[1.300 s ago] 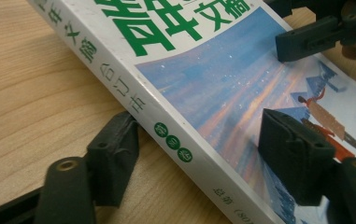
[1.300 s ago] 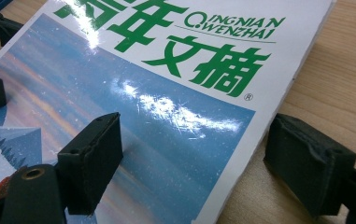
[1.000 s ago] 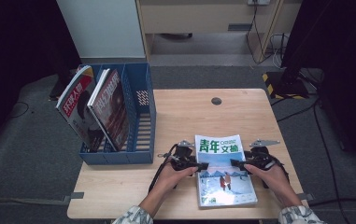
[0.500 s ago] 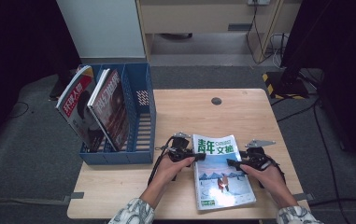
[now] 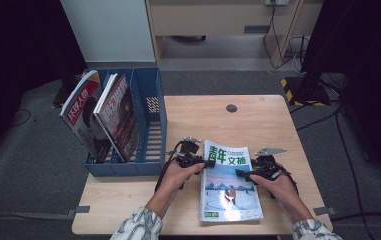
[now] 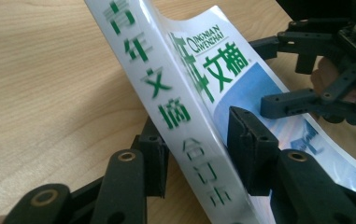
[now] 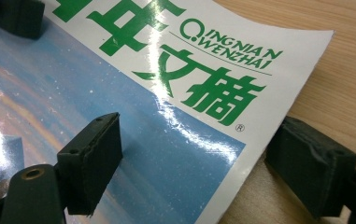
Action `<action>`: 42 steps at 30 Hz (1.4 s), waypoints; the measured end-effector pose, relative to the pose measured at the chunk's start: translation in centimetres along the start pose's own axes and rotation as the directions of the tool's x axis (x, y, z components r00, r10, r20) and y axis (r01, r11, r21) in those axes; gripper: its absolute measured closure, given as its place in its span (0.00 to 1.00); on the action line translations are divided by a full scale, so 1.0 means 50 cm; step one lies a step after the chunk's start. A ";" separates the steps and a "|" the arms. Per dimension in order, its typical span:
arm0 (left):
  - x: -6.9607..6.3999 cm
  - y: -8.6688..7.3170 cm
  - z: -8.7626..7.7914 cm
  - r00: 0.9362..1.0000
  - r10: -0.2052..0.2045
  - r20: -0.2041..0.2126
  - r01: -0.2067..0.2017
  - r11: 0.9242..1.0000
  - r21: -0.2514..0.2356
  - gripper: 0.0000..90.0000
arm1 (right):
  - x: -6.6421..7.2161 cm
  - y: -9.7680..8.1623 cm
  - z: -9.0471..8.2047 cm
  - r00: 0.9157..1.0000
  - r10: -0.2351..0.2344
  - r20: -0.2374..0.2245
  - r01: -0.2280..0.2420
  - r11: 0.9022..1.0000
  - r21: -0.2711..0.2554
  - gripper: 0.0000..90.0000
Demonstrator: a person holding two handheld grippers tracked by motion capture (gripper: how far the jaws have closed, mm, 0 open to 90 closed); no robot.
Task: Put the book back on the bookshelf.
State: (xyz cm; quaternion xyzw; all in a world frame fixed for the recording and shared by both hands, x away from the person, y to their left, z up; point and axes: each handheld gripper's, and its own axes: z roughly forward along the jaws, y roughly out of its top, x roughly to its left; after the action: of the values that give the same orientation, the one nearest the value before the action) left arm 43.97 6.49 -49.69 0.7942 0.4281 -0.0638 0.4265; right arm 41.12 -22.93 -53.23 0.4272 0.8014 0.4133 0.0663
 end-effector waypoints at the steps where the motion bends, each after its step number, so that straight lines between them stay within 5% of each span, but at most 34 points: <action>1: 0.003 0.004 0.000 1.000 -0.016 0.008 0.016 1.000 -0.003 0.61 | -0.001 -0.001 -0.001 1.000 -0.001 -0.003 0.001 1.000 -0.001 0.22; 21: 0.016 0.061 0.043 1.000 -0.024 0.005 0.024 0.997 0.067 0.58 | 0.008 0.004 -0.002 0.998 -0.057 0.009 0.057 0.998 -0.018 0.30; 35: 0.032 0.068 0.063 0.994 -0.100 0.037 0.098 0.994 0.051 0.58 | 0.014 0.005 0.000 0.997 -0.075 0.011 0.075 0.997 -0.019 0.31; 42: 0.022 0.076 0.051 0.988 -0.149 0.026 0.148 0.988 0.046 0.74 | 0.014 0.004 0.001 0.998 -0.064 0.014 0.065 0.998 -0.021 0.29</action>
State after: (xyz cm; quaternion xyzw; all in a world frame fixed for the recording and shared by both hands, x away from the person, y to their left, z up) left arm 48.11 4.27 -49.45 0.7683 0.4783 -0.1164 0.4091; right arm 40.83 -22.32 -52.95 0.4030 0.8098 0.4169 0.0895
